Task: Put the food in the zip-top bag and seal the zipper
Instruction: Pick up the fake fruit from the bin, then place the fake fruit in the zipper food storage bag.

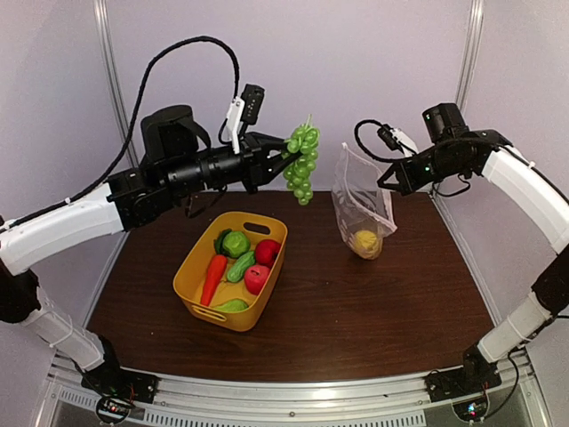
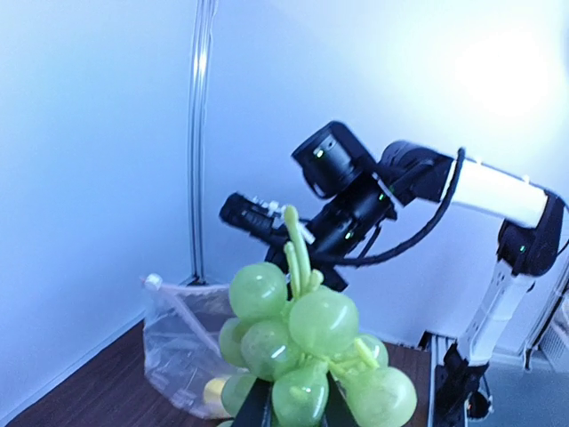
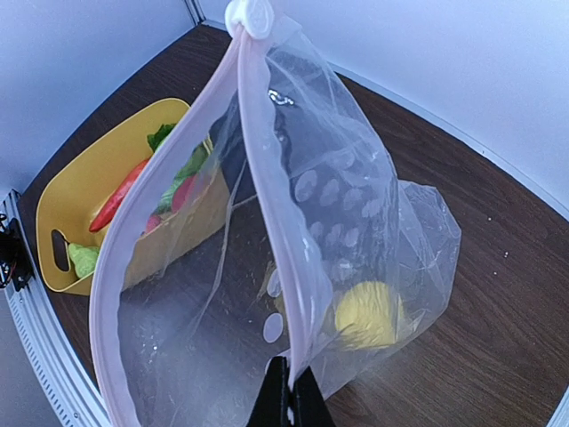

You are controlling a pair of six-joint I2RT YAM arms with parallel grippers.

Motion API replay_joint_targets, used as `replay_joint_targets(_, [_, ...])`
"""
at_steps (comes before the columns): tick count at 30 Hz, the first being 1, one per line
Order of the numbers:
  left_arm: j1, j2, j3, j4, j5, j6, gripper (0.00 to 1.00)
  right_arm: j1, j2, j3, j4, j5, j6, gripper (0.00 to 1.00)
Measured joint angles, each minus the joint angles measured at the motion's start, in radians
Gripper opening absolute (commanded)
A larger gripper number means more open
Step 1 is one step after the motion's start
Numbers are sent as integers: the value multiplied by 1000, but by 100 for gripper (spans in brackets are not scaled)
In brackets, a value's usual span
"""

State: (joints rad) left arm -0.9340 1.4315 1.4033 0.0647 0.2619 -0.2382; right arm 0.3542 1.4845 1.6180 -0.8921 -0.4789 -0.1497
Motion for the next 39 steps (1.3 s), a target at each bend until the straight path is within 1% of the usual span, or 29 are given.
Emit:
replay_joint_targets(4, [-25, 75, -22, 264, 1, -87, 7, 8, 60, 77, -13, -30, 20, 0])
replay_joint_targets(6, [-33, 117, -19, 359, 0, -112, 8, 10, 77, 98, -18, -48, 28, 0])
replay_joint_targets(9, [-44, 206, 18, 469, -1, -140, 8, 12, 95, 111, -21, -79, 44, 0])
replay_joint_targets(14, [-55, 329, 49, 602, -33, -181, 7, 15, 111, 113, -34, -127, 62, 0])
replay_joint_targets(20, [-56, 446, 111, 663, -84, -206, 7, 15, 108, 113, -33, -174, 84, 0])
replay_joint_targets(23, [-61, 473, 117, 670, -111, -206, 7, 15, 103, 113, -33, -187, 95, 0])
replay_joint_targets(27, [-71, 484, 104, 680, -156, -206, 7, 15, 74, 111, -33, -191, 100, 0])
replay_joint_targets(31, [-80, 484, 73, 729, -187, -209, 8, 15, 41, 111, -32, -193, 105, 0])
replay_joint_targets(34, [-82, 484, 61, 761, -187, -209, 9, 13, 37, 111, -31, -199, 111, 0])
replay_joint_targets(39, [-81, 483, 33, 797, -177, -217, 7, -1, 39, 111, -19, -201, 125, 0])
